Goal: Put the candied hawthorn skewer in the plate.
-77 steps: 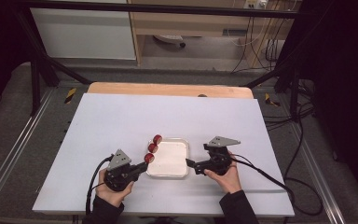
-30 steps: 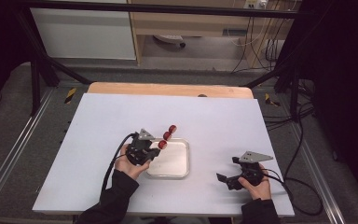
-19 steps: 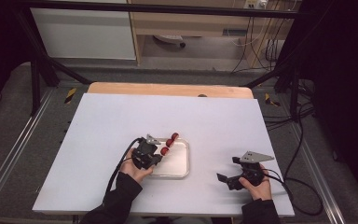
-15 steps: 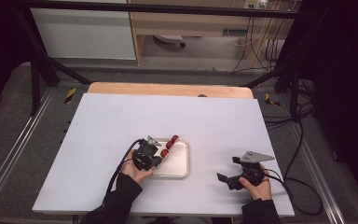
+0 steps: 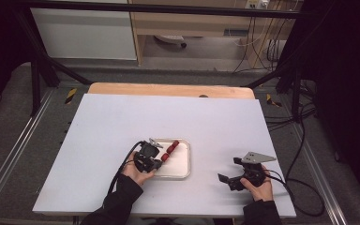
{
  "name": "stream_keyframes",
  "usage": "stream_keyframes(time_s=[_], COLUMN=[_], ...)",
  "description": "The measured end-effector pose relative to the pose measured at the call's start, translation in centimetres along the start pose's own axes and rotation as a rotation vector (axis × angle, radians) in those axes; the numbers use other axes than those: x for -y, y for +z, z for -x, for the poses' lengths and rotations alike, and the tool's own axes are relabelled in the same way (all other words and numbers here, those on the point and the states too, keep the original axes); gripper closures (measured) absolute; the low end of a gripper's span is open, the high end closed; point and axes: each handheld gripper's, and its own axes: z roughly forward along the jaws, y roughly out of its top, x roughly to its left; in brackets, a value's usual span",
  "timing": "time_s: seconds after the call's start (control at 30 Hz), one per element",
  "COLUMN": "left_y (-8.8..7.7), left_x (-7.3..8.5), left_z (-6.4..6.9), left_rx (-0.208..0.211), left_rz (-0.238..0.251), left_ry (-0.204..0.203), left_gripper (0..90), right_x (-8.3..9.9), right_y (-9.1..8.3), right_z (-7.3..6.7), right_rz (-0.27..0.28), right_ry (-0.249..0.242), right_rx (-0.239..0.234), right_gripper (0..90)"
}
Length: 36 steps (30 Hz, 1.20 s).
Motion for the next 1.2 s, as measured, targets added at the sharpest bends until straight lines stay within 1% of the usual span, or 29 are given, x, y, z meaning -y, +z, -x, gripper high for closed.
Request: stream_keyframes(time_s=[0.17,0.23,0.3,0.33,0.4,0.43,0.57,0.6,0.67,0.8,0.9,0.93,1.0,1.1,1.17,1.2], left_y=[0.0,0.0,-0.2,-0.4,-1.0,-1.2,-2.5,-2.8,-3.5,-4.6,-5.3,-5.5,-5.8,-6.0,-6.2,-6.2], left_x=[0.0,0.1,0.2,0.2,0.3,0.4,0.8,0.9,1.3,2.3,3.3,3.7,4.7,6.2,7.2,7.6], left_z=[0.0,0.0,0.0,-0.1,-0.2,-0.4,-0.8,-1.1,-1.5,-2.6,-3.5,-3.8,-4.4,-5.3,-5.7,-5.9], left_rx=[-0.006,-0.004,-0.003,-0.005,0.003,0.01,0.029,0.034,0.044,0.064,0.059,0.056,0.039,0.02,0.004,0.001], left_rz=[0.012,0.015,0.025,0.039,0.066,0.08,0.128,0.132,0.153,0.193,0.21,0.215,0.226,0.239,0.233,0.234], left_ry=[0.001,0.001,0.016,0.022,0.039,0.054,0.094,0.107,0.119,0.108,0.109,0.118,0.12,0.108,0.109,0.103], left_gripper=[85.6,82.7,79.3,77.3,72.4,69.6,53.4,49.2,43.3,28.1,19.0,16.7,13.2,9.5,7.2,6.4], right_x=[0.0,0.0,0.0,0.0,0.0,0.0,0.0,0.0,0.0,0.0,0.0,0.0,0.0,0.0,0.0,0.0], right_y=[0.0,-0.1,-0.1,-0.1,-0.1,-0.1,-0.1,-0.1,-0.1,-0.1,-0.1,-0.1,-0.1,-0.1,-0.1,-0.1], right_z=[0.0,0.0,0.0,0.0,0.0,0.0,0.0,0.0,0.0,0.0,0.0,0.0,0.0,0.0,0.0,0.0], right_rz=[-0.001,-0.002,-0.001,-0.001,0.001,0.005,0.002,0.003,0.003,0.004,0.002,0.004,0.003,0.002,0.0,-0.001], right_ry=[-0.002,-0.002,-0.003,-0.002,0.0,-0.001,0.0,-0.002,-0.002,0.0,0.003,0.001,0.001,0.002,0.003,0.006], right_rx=[0.002,0.0,-0.001,0.0,0.0,0.0,0.0,-0.001,0.0,0.001,-0.001,0.0,-0.001,-0.001,0.0,0.0], right_gripper=[0.7,0.7,0.8,0.8,0.7,0.8,0.7,0.7,0.7,0.7,0.7,0.7,0.7,0.6,0.7,0.6])
